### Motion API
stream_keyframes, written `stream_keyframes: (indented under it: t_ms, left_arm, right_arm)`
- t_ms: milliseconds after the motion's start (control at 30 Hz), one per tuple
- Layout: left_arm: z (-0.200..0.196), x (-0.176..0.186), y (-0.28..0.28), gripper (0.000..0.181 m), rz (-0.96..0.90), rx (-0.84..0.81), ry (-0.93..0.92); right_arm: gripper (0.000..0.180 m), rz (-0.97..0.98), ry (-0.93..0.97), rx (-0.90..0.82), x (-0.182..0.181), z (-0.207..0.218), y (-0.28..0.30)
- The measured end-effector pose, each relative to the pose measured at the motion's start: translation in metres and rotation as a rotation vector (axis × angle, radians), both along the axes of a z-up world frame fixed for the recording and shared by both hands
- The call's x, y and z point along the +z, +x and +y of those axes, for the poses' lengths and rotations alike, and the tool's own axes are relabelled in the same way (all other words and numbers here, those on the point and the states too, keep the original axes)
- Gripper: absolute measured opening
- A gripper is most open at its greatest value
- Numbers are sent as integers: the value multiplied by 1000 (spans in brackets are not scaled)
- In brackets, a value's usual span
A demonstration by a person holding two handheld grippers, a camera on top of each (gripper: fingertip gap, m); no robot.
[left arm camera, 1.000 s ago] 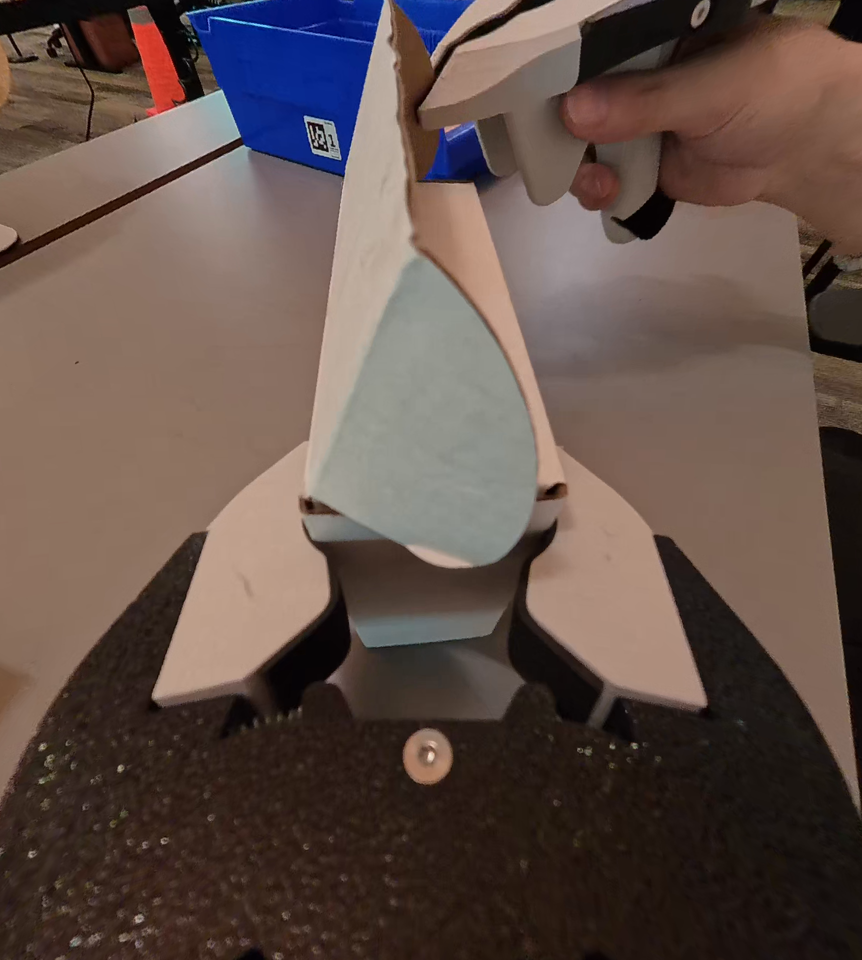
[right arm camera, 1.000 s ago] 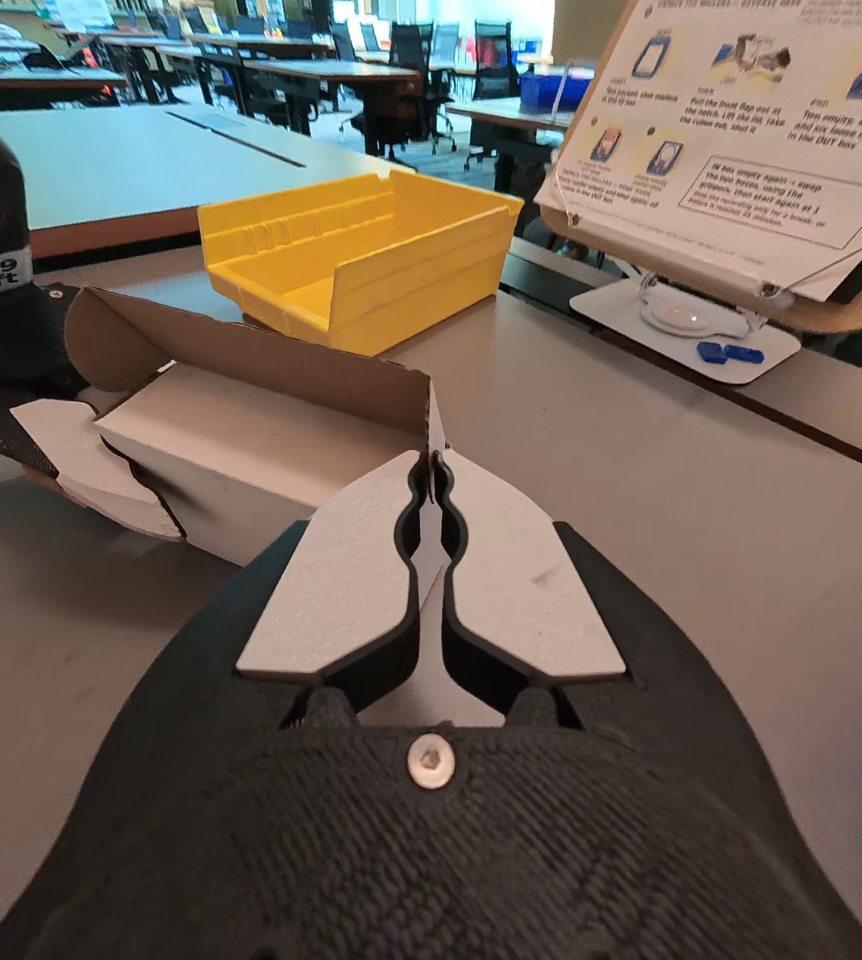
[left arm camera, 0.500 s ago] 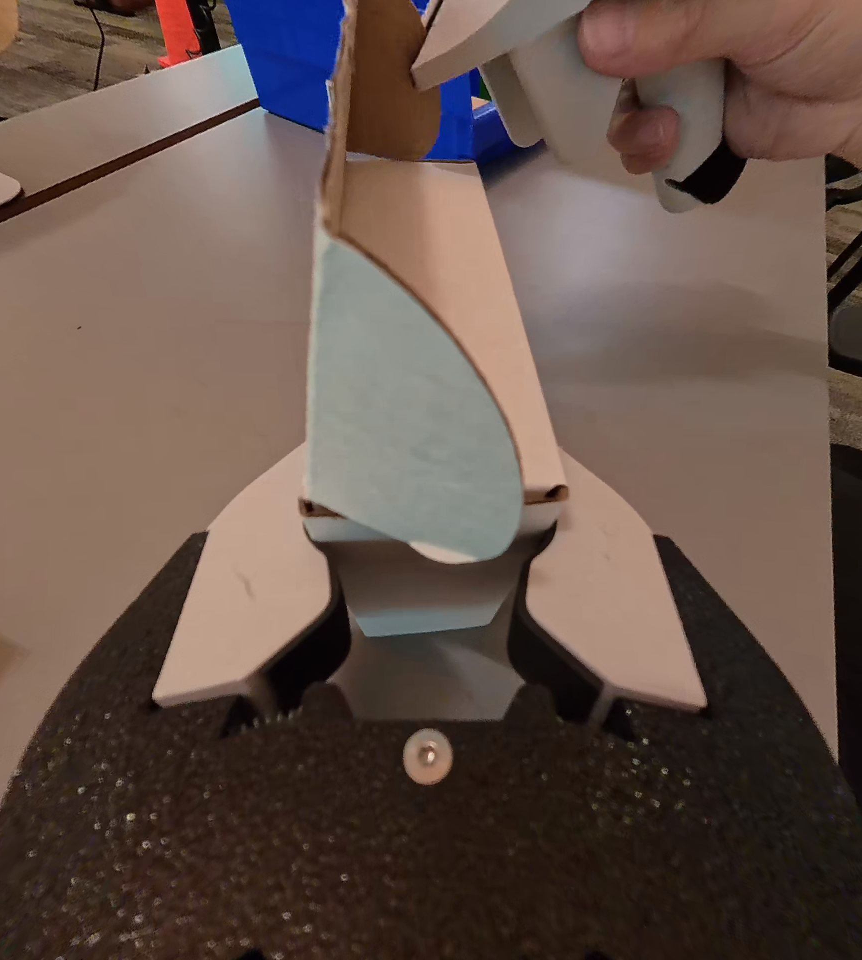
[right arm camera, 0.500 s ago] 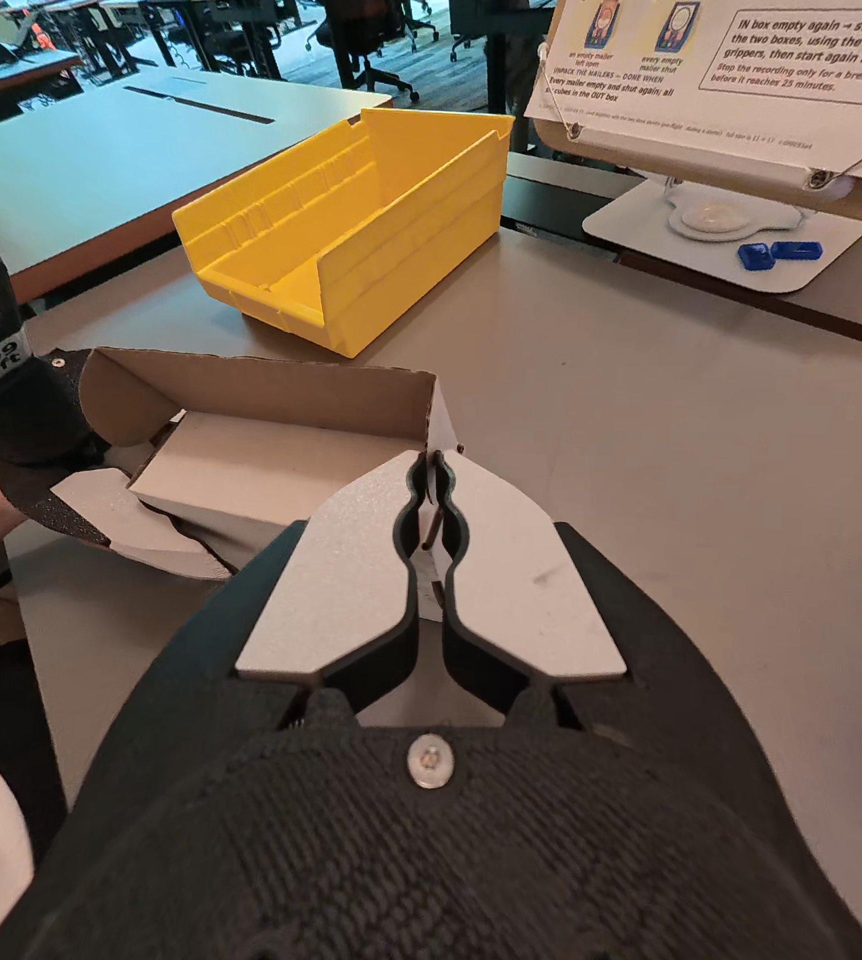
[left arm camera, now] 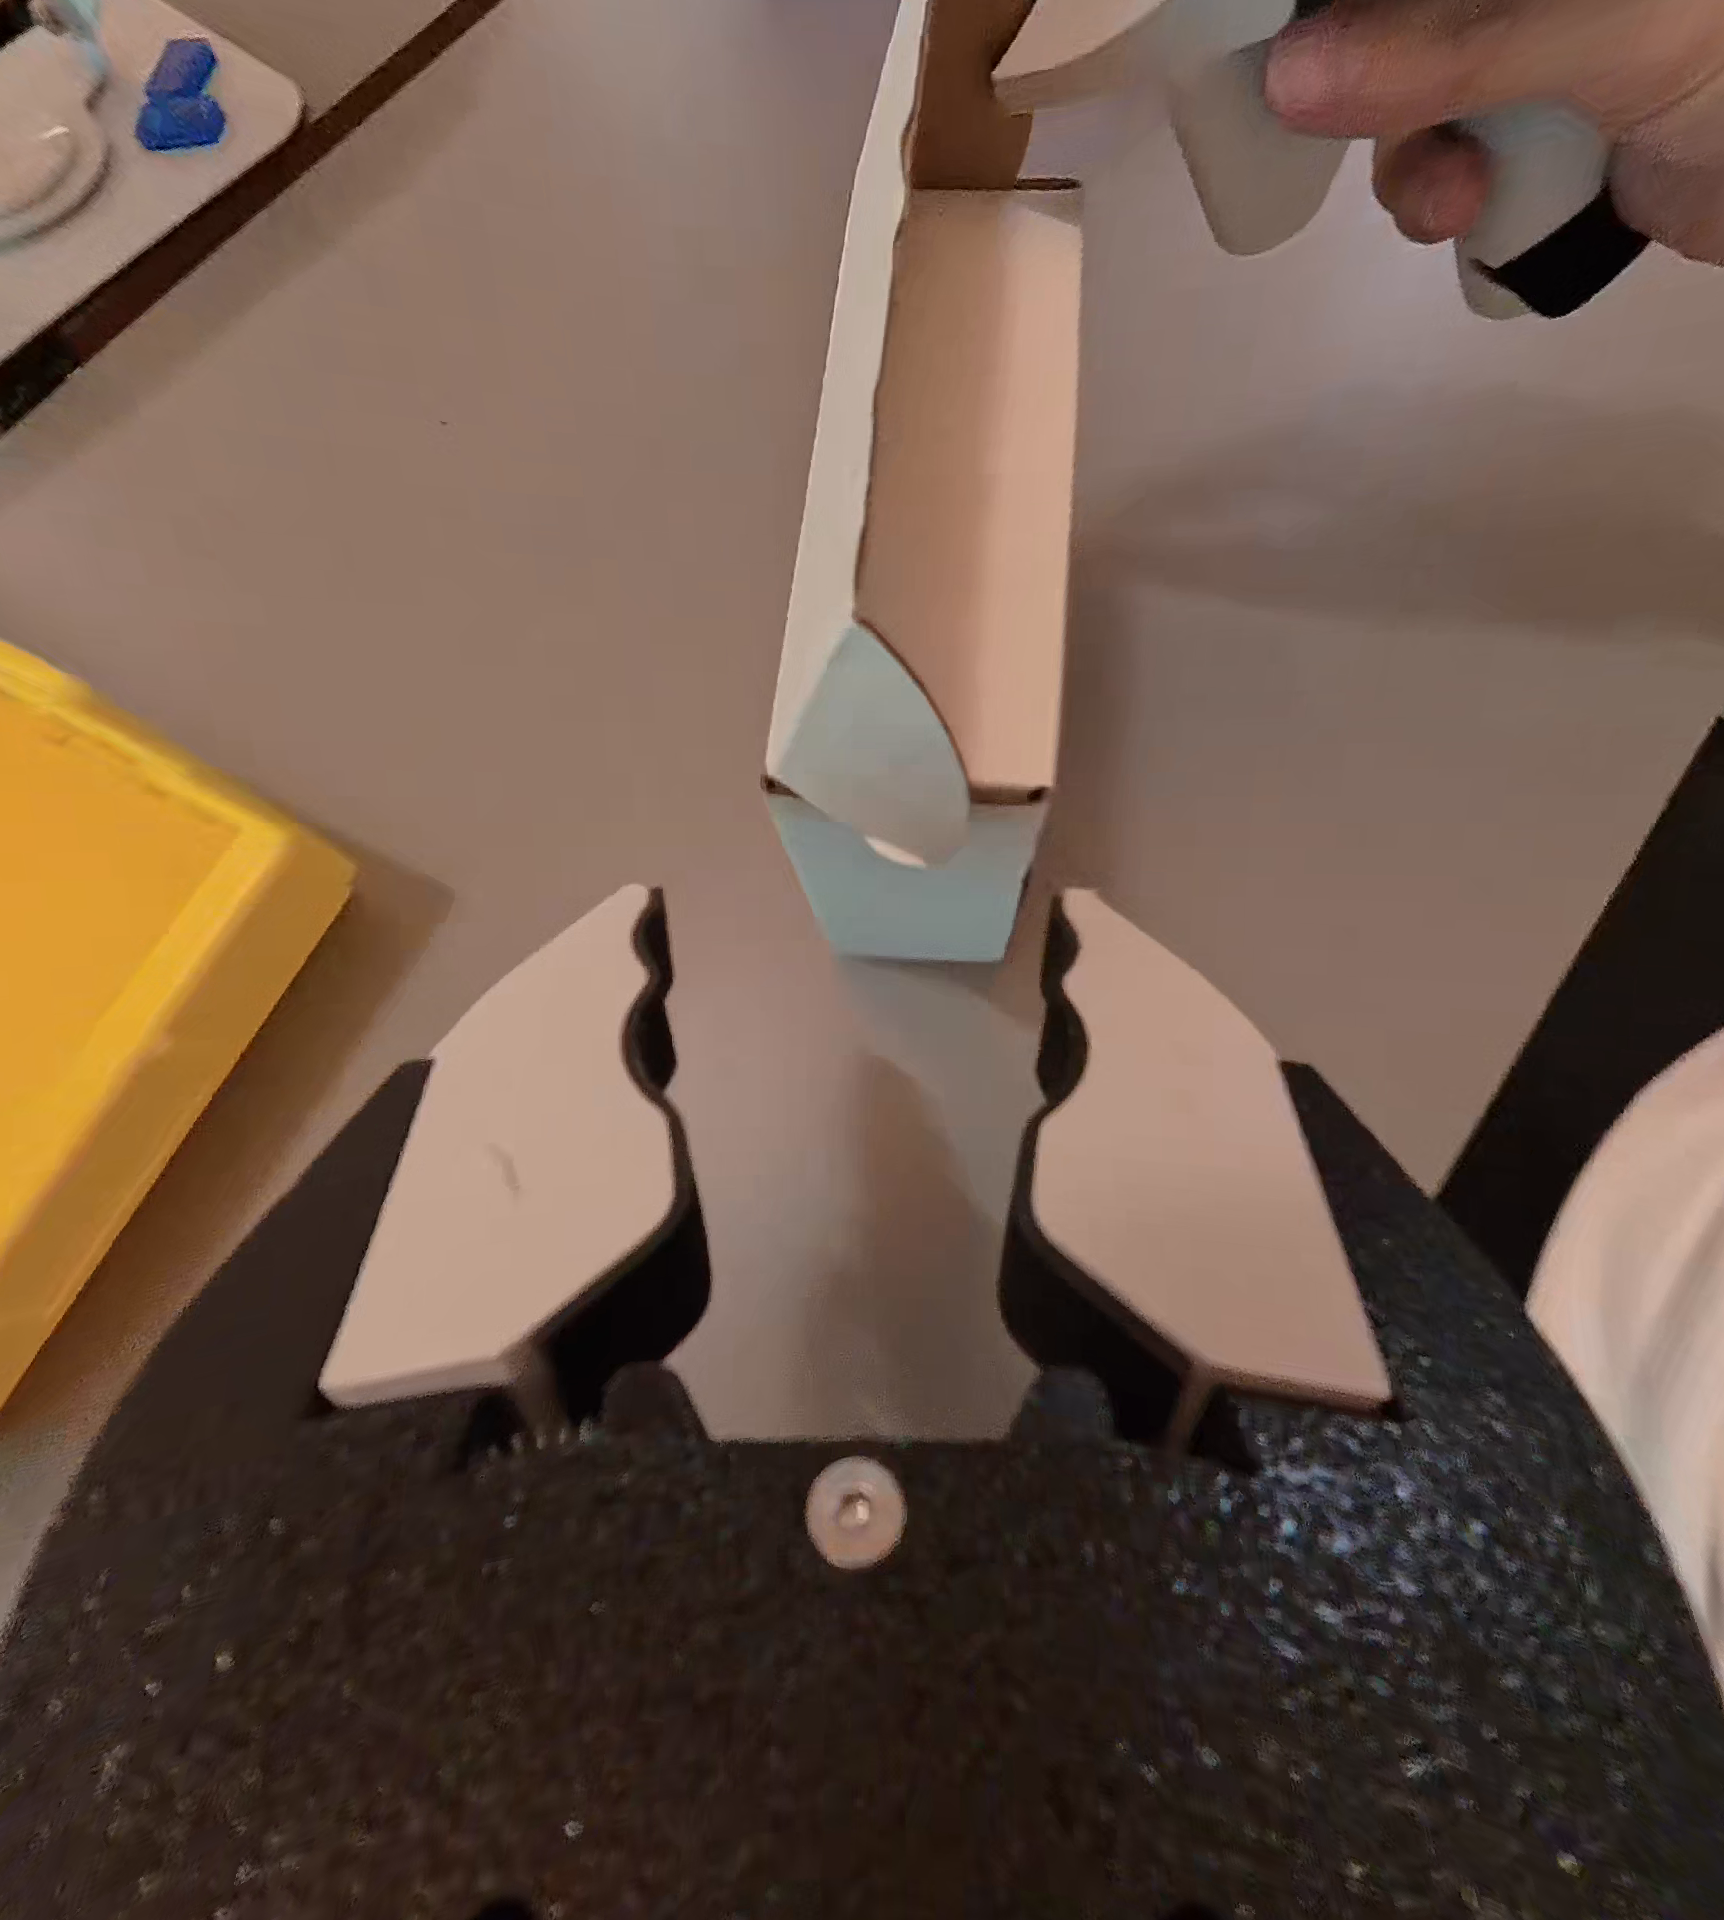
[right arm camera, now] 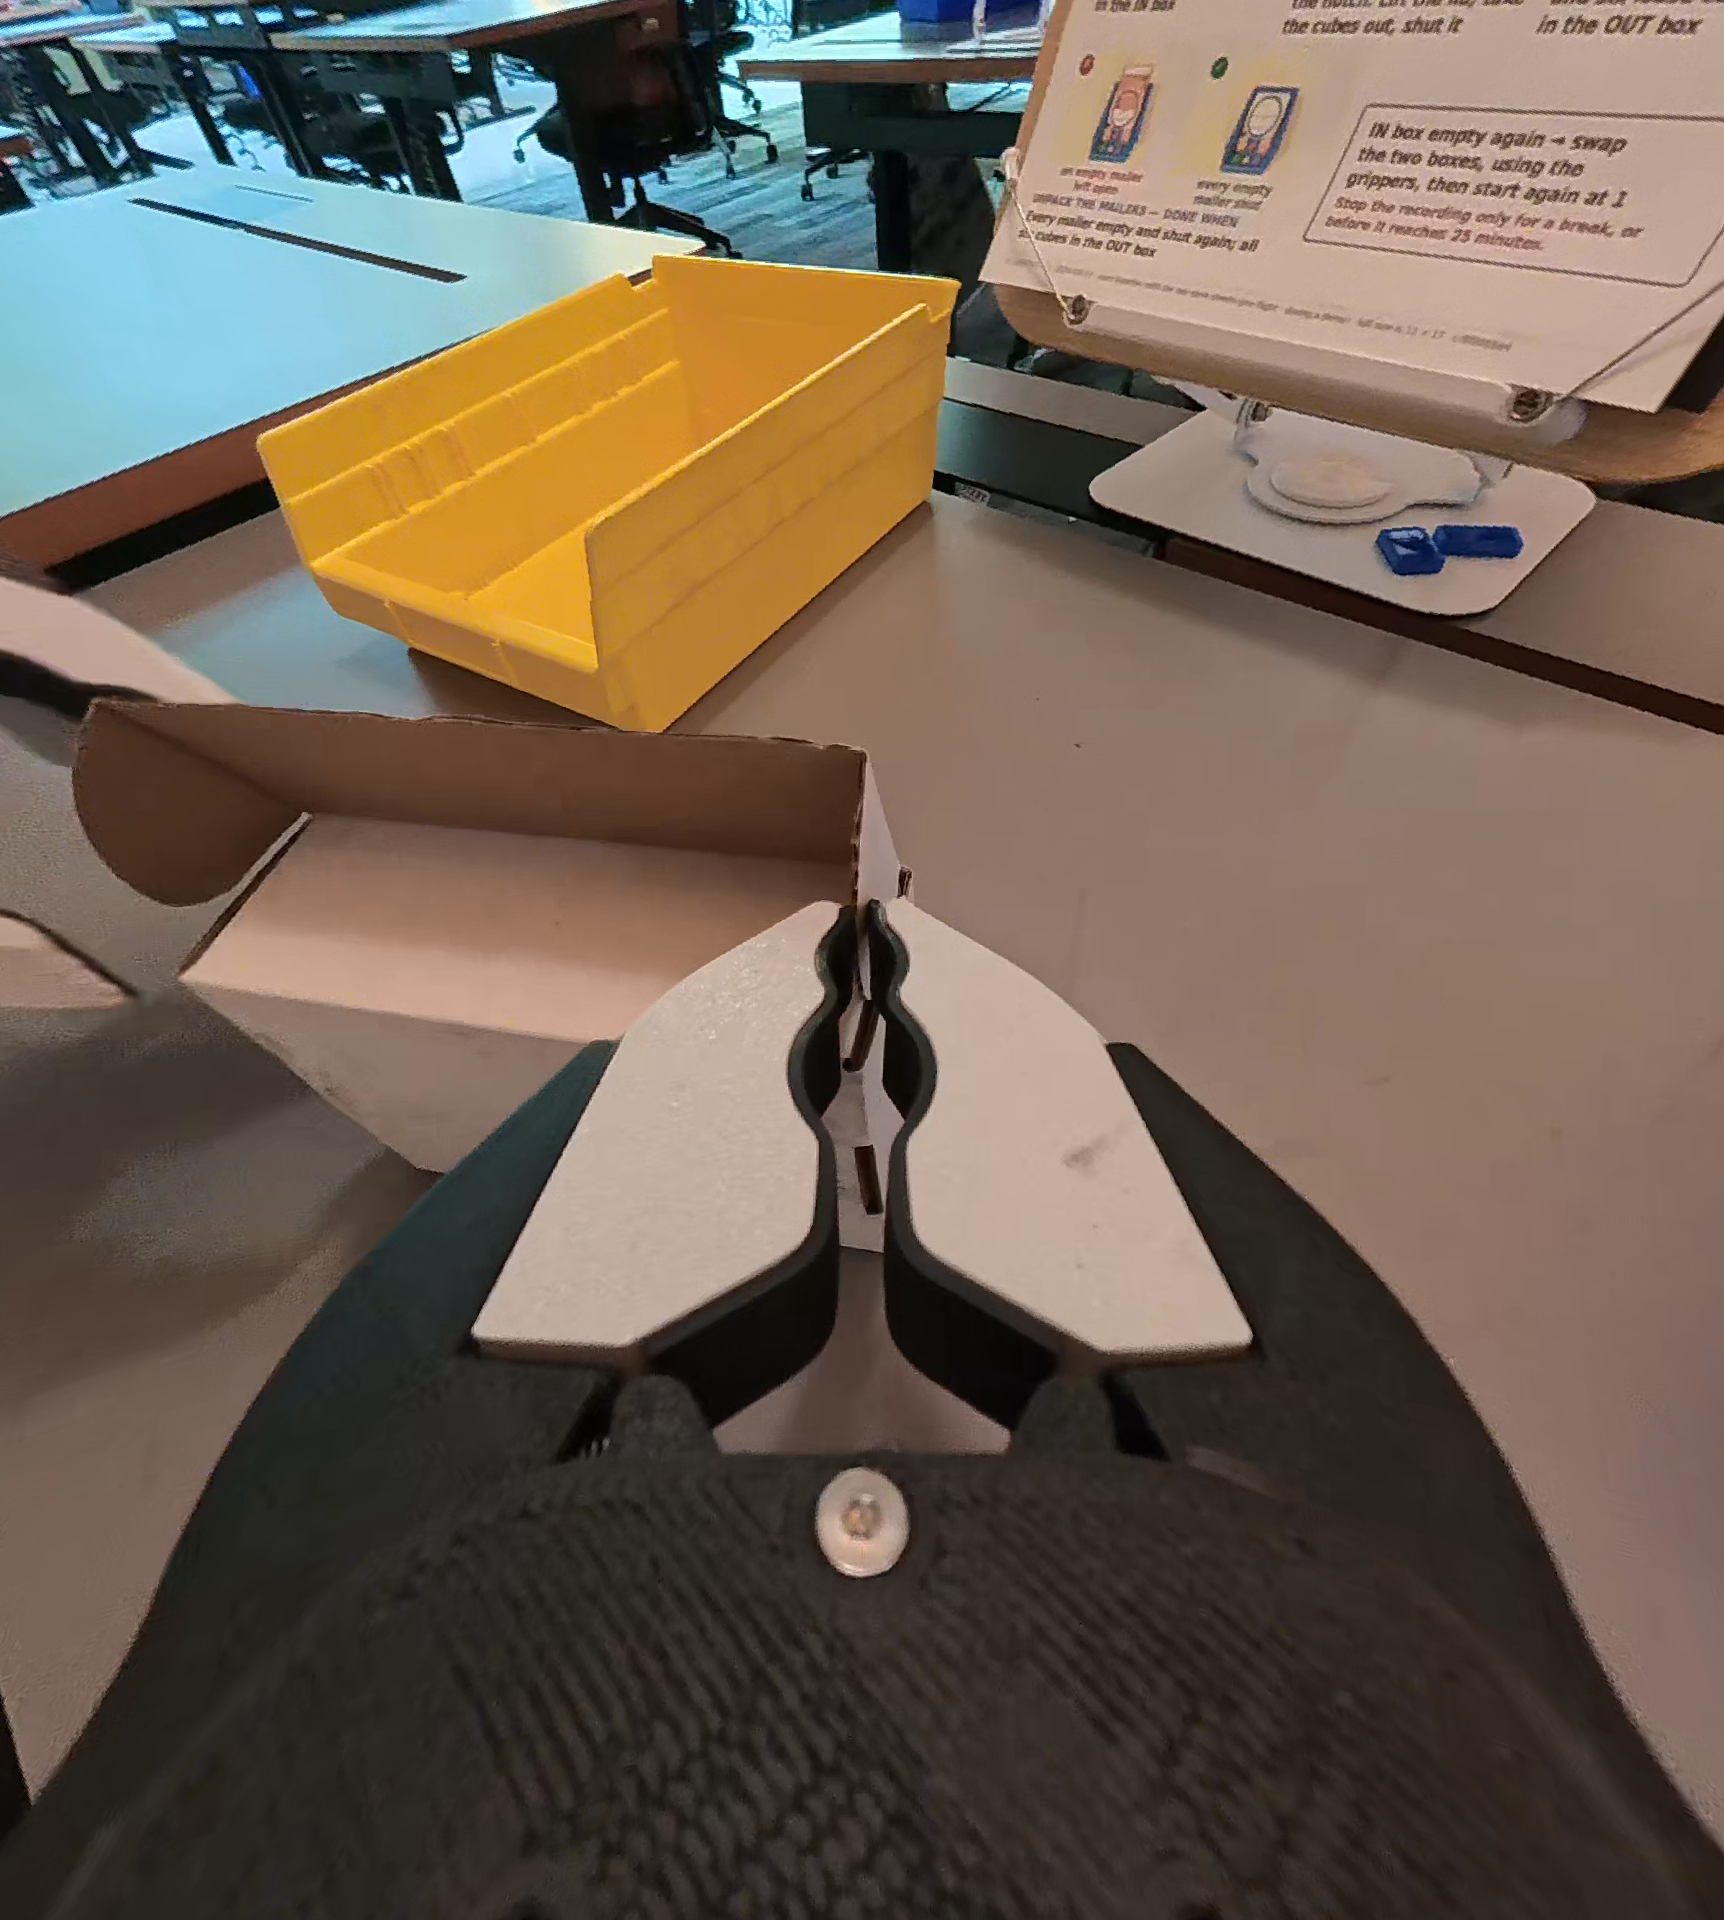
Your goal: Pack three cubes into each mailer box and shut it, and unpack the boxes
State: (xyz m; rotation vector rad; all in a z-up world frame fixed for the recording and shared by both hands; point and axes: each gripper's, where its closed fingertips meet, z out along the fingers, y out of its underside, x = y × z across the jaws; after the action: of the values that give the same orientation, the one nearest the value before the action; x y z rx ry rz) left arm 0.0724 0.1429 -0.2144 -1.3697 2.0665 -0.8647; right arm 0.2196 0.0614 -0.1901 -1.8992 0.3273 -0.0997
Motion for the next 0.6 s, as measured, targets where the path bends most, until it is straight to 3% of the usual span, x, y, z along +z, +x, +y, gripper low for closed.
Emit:
stream_keyframes:
  t_ms: [33, 67, 200, 300, 467, 600]
  left_arm:
    - [-1, 7, -6, 58, -2, 10, 11]
    - [-5, 13, -10, 44, -6, 13, 3]
    - [-25, 22, -8, 27, -1, 36, -104]
    - [-22, 13, 0, 25, 22, 92, -82]
    - [0, 17, 11, 6, -41, 233, 28]
    - [12, 18, 20, 4, -84, 317, -42]
  right_arm:
    - [2, 7, -2, -13, 0, 1, 0]
    - [2, 7, -6, -23, 0, 1, -1]
    - [1, -16, -26, -73, 0, 2, -2]
    - [1, -19, -19, -92, 0, 3, -8]
    - [2, -33, -5, -120, 0, -3, -12]
    - [3, -102, 3, -154, 0, -7, -18]
